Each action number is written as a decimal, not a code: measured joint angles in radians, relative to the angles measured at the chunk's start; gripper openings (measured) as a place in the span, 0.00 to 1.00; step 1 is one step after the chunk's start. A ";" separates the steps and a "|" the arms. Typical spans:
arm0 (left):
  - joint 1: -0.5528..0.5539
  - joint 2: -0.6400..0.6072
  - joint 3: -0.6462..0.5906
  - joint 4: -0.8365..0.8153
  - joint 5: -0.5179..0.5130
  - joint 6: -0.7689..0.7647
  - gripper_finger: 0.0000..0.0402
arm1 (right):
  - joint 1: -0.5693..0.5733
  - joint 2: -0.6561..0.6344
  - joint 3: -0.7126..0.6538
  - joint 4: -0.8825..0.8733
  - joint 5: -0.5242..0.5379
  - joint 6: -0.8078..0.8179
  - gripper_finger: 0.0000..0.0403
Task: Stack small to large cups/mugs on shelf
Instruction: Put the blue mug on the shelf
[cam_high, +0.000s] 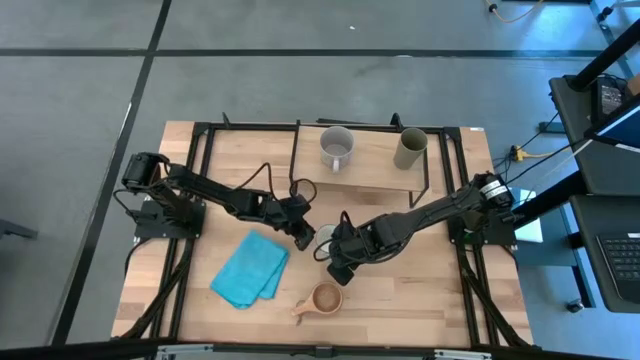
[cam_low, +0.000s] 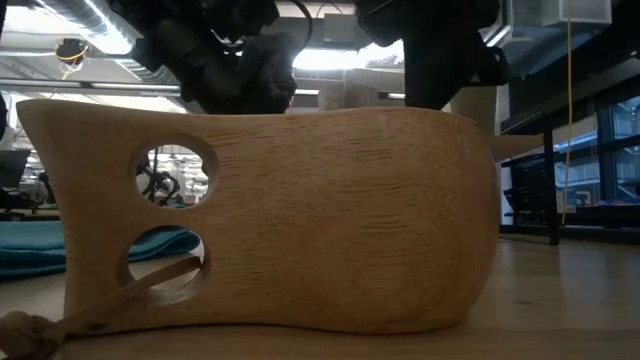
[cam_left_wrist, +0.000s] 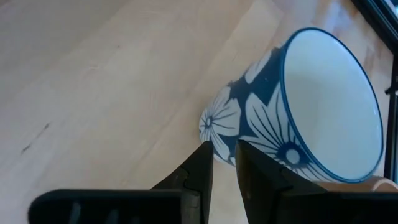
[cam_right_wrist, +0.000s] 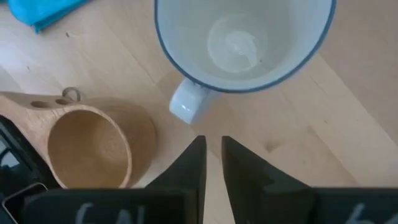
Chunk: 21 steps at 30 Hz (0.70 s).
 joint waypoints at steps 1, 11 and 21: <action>0.000 0.000 0.000 0.000 0.000 -0.001 0.16 | 0.000 0.000 0.000 0.005 0.004 0.001 0.13; 0.000 0.000 0.000 0.001 -0.015 -0.018 0.16 | 0.000 0.055 0.001 0.017 0.039 -0.002 0.13; 0.000 0.000 0.000 0.006 -0.015 -0.021 0.16 | 0.003 0.093 0.000 0.038 0.026 -0.018 0.13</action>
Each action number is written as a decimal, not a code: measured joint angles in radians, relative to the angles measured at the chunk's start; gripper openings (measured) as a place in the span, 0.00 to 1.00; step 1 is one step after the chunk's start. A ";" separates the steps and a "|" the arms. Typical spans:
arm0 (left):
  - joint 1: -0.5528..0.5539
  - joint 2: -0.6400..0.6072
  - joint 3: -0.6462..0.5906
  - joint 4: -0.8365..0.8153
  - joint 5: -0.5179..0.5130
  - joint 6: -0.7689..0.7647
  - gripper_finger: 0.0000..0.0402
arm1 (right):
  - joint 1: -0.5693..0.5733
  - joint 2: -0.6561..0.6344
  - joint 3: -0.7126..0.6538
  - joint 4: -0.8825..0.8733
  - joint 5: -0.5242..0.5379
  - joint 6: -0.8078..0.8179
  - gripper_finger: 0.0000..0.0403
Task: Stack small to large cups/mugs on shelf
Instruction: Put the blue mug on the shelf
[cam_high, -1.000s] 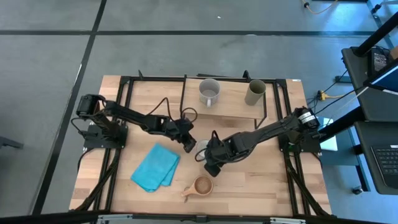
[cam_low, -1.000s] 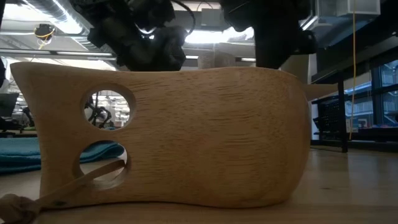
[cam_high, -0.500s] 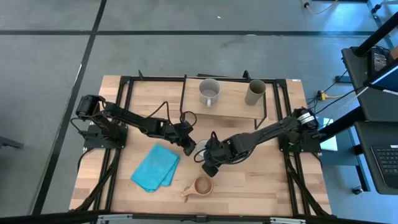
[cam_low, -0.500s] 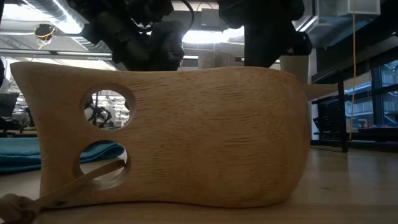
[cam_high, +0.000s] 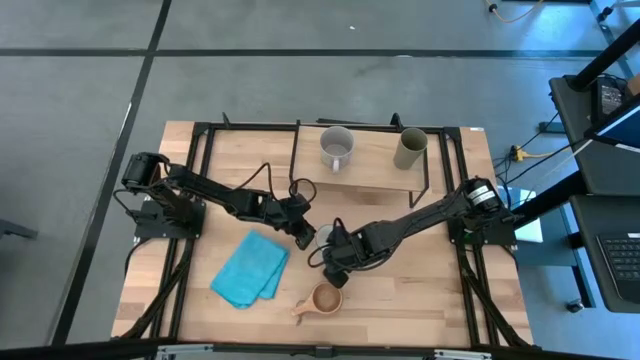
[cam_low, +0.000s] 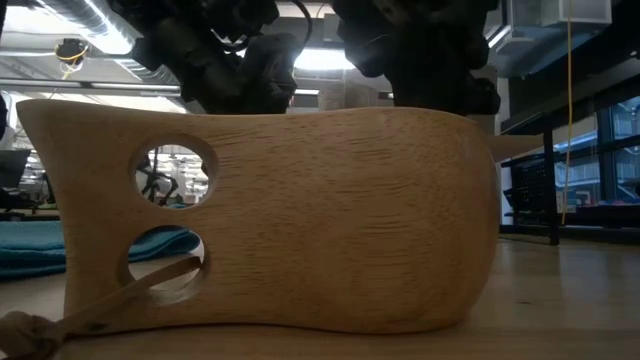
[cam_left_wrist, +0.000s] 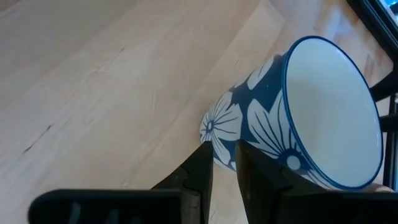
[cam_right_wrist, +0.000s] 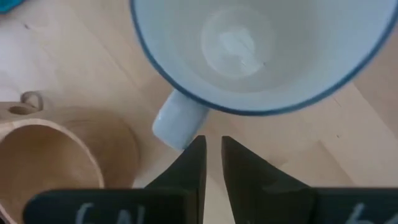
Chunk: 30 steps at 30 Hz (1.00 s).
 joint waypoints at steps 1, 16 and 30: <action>0.000 0.000 0.000 0.001 0.000 0.000 0.16 | -0.001 0.000 0.000 0.010 -0.001 -0.005 0.13; 0.030 0.000 0.000 0.001 -0.008 0.022 0.16 | -0.002 0.000 0.000 0.097 -0.011 -0.010 0.13; 0.046 0.000 0.000 0.014 0.000 0.039 0.16 | -0.002 0.000 -0.001 0.035 -0.011 -0.009 0.13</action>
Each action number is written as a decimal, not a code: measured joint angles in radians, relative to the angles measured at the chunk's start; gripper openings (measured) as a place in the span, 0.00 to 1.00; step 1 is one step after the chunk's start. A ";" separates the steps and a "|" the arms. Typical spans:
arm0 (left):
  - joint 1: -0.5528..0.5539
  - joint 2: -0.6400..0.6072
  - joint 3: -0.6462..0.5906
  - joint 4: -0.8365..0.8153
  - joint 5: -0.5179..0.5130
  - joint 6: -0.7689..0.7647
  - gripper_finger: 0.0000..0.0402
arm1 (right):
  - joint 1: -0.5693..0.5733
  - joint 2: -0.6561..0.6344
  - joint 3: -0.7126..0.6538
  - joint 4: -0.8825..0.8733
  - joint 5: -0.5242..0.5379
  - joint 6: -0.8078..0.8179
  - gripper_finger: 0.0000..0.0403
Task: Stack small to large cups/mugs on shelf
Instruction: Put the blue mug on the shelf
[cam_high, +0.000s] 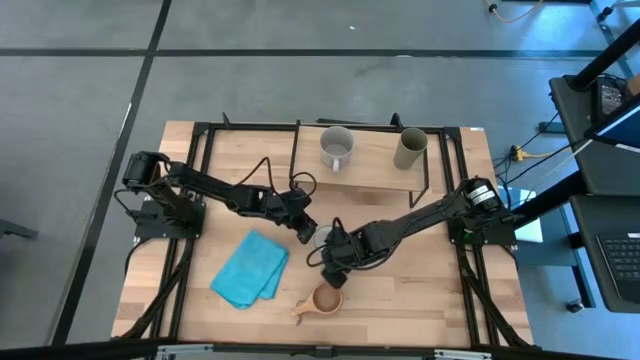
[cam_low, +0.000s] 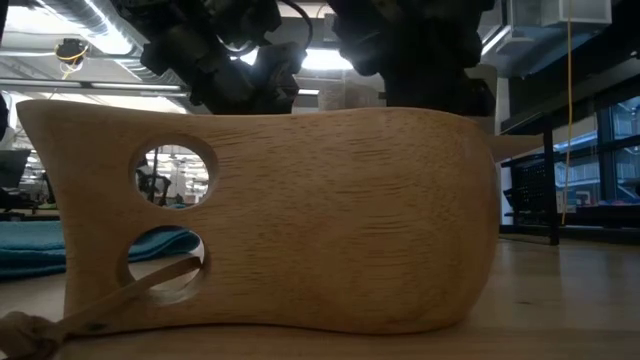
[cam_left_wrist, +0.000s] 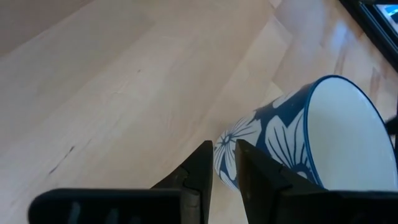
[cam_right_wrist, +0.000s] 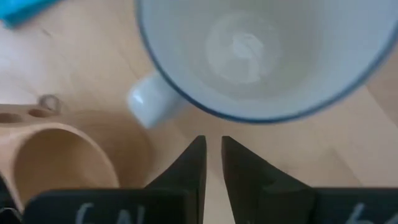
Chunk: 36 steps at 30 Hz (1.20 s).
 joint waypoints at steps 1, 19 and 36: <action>0.000 0.000 0.000 0.000 0.000 0.006 0.16 | 0.000 0.000 0.000 -0.015 0.000 0.000 0.13; -0.061 0.000 0.000 -0.011 -0.003 0.002 0.16 | -0.010 -0.071 0.109 -0.285 0.023 0.002 0.13; -0.087 -0.005 0.000 -0.025 -0.035 -0.040 0.16 | -0.136 -0.071 0.126 -0.264 0.019 -0.162 0.13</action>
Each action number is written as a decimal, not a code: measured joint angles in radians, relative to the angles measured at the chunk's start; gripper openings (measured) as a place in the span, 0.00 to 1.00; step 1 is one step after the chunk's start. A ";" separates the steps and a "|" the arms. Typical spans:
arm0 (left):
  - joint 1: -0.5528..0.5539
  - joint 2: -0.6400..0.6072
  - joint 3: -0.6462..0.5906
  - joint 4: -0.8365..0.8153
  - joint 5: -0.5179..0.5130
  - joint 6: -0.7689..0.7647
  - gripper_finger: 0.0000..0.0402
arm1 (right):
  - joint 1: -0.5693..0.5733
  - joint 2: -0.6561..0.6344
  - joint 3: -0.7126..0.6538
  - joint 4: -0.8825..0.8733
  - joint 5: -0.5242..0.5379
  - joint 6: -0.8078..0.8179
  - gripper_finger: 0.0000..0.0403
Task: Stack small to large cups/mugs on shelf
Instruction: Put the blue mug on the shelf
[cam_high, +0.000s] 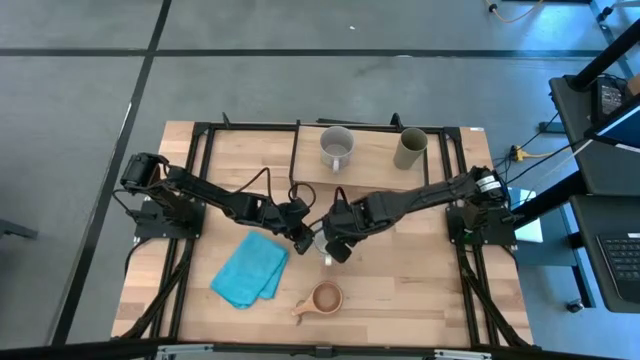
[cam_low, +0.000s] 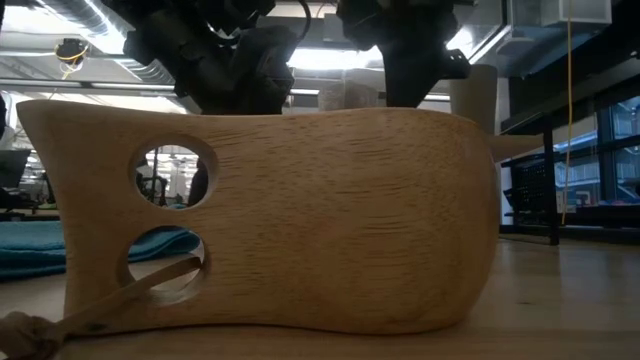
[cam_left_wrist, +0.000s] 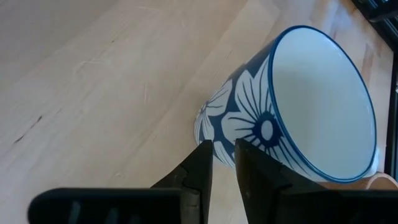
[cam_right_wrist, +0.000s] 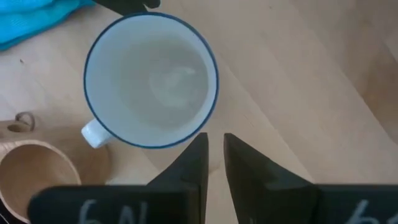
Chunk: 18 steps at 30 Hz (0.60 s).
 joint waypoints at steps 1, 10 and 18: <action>0.000 0.000 0.000 0.000 0.000 0.000 0.16 | -0.003 0.000 0.000 0.000 -0.001 -0.003 0.13; 0.002 0.000 0.000 0.001 -0.003 0.001 0.16 | -0.021 -0.004 0.150 -0.004 0.109 -0.108 0.21; 0.001 -0.001 0.000 0.001 0.000 0.001 0.16 | -0.074 -0.003 0.096 -0.022 -0.017 -0.073 0.39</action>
